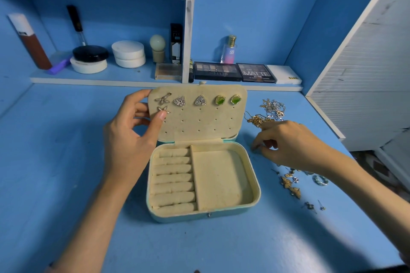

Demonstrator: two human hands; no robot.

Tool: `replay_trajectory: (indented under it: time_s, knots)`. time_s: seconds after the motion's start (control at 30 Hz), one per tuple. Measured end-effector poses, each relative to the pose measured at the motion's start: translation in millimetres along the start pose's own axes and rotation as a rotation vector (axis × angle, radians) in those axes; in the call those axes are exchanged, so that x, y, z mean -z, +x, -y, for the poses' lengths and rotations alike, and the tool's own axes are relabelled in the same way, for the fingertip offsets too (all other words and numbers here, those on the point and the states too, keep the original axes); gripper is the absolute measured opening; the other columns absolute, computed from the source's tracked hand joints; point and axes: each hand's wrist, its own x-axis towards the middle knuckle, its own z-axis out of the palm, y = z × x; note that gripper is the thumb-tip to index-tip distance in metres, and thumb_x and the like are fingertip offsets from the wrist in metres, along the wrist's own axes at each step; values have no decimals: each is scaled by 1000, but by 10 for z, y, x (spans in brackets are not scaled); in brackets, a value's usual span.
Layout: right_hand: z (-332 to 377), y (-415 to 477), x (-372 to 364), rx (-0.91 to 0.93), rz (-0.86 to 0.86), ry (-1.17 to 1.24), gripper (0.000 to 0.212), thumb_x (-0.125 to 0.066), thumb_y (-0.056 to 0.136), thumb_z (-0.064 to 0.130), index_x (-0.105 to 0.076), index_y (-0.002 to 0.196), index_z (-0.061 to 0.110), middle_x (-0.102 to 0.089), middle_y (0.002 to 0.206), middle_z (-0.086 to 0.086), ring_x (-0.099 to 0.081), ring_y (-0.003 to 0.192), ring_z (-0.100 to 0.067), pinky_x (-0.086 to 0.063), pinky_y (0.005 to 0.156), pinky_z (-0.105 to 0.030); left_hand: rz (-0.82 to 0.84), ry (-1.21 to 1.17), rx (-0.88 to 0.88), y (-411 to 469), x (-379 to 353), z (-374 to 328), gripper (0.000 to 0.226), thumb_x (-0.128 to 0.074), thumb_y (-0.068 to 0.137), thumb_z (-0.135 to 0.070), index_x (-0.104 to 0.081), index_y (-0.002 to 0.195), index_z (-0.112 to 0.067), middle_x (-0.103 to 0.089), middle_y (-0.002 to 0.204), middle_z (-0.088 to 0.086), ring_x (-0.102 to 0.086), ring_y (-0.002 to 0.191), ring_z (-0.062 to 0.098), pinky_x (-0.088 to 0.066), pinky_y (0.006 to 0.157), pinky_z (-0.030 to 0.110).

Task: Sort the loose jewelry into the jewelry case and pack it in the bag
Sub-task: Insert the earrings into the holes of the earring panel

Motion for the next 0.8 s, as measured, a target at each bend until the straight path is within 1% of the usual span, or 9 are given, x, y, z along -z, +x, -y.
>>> replay_trajectory:
  time_s: [0.13,0.23,0.33,0.4,0.5,0.63,0.73,0.8]
  knots:
    - [21,1,9,21,10,17,24,-59,81,17,-72,88,36,-46,72,16,-48,68,-10,-45,60,-30,1,5,-8,-1,2,11,36,-66,83,-25,-54,117,-27,-64,97,-20,-65,85,3,-55,77,21]
    - [11,4,26,22,-26,48,26,-58,80,14,-72,85,36,-50,73,13,-50,66,-12,-46,59,-33,2,6,-10,-5,-5,16,36,-66,83,-25,-55,117,-26,-64,97,-19,-65,85,3,-55,77,21]
    - [-21,9,38,8,-47,48,25,-58,80,13,-71,85,34,-52,74,15,-50,66,-12,-43,57,-30,1,11,-10,-4,-7,31,37,-67,84,-24,-56,119,-22,-64,97,-19,-65,85,3,-55,77,21]
    - [-24,7,35,20,-40,45,23,-59,81,15,-70,85,34,-52,75,14,-51,66,-11,-43,57,-29,0,13,-14,-4,-5,33,37,-66,84,-24,-55,119,-22,-63,97,-20,-65,85,3,-55,77,21]
    - [-15,3,10,41,-33,38,18,-62,82,19,-70,85,34,-51,74,12,-50,66,-10,-46,57,-31,-3,8,-14,1,-4,23,36,-66,83,-25,-55,117,-28,-63,96,-21,-65,84,2,-54,77,19]
    - [2,5,-19,46,-41,19,11,-63,83,24,-70,86,33,-49,72,11,-51,66,-14,-45,58,-31,-11,-6,-11,6,-9,26,35,-65,82,-35,-55,115,-33,-65,97,-17,-65,84,5,-54,78,23]
    - [13,11,-21,65,-43,31,10,-63,84,26,-70,87,33,-49,71,11,-52,66,-16,-45,58,-32,-10,-8,-10,2,-8,31,36,-64,81,-36,-55,116,-31,-65,97,-17,-65,85,5,-54,78,22]
    - [23,25,-18,84,-37,39,10,-63,84,28,-69,88,35,-47,71,11,-51,66,-15,-45,57,-32,-7,-5,-17,3,-5,24,36,-63,81,-37,-54,116,-34,-65,98,-18,-65,86,5,-54,78,22]
